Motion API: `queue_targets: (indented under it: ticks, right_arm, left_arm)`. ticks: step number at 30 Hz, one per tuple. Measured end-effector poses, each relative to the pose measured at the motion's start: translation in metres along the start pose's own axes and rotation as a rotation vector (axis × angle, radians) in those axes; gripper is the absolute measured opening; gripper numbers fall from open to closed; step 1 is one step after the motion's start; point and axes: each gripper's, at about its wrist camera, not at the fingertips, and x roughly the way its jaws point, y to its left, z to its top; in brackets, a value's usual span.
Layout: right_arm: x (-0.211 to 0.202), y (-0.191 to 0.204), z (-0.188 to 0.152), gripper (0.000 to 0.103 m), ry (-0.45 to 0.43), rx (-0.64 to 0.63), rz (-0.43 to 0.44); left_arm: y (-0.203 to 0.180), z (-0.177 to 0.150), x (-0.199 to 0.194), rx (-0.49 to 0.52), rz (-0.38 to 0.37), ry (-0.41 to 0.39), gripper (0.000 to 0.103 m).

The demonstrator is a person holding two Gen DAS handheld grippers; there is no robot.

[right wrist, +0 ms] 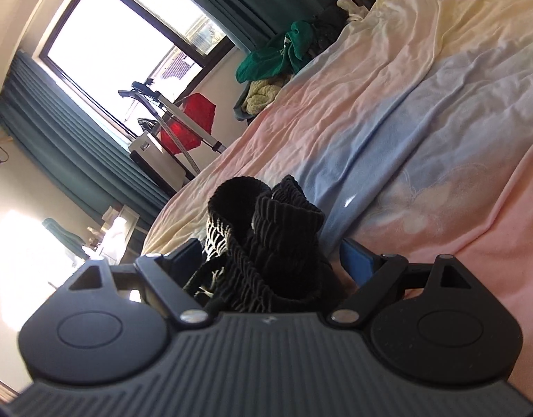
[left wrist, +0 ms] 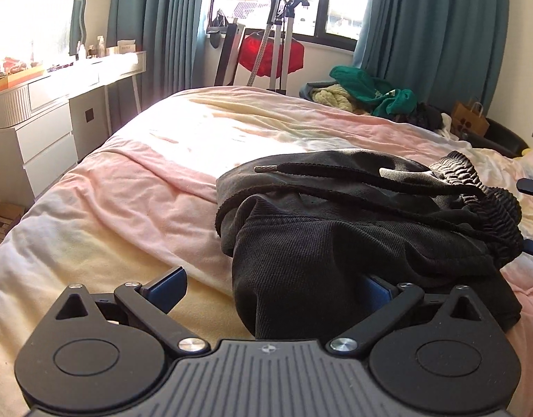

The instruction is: Fold clothes

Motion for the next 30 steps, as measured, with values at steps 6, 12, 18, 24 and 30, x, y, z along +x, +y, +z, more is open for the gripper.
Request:
queue_targets:
  ticks: [6, 12, 18, 24, 30]
  right_arm:
    - [0.014, -0.002, 0.003, 0.089, 0.018, 0.046, 0.035]
    - [0.032, 0.002, -0.007, 0.089, 0.099, -0.013, -0.026]
    - [0.039, 0.006, -0.017, 0.066, 0.104, -0.059, -0.030]
    - [0.020, 0.017, -0.012, 0.030, 0.027, -0.123, -0.012]
    - [-0.011, 0.039, -0.012, 0.025, -0.071, -0.192, 0.034]
  left_arm:
    - [-0.009, 0.003, -0.003, 0.065, 0.024, -0.047, 0.097]
    - [-0.013, 0.006, 0.004, 0.081, 0.025, -0.060, 0.097]
    - [-0.016, 0.008, 0.003, 0.091, 0.022, -0.071, 0.093]
    - [-0.015, 0.009, -0.001, 0.087, 0.010, -0.082, 0.092]
    - [-0.012, 0.008, -0.013, 0.095, -0.003, -0.121, 0.086]
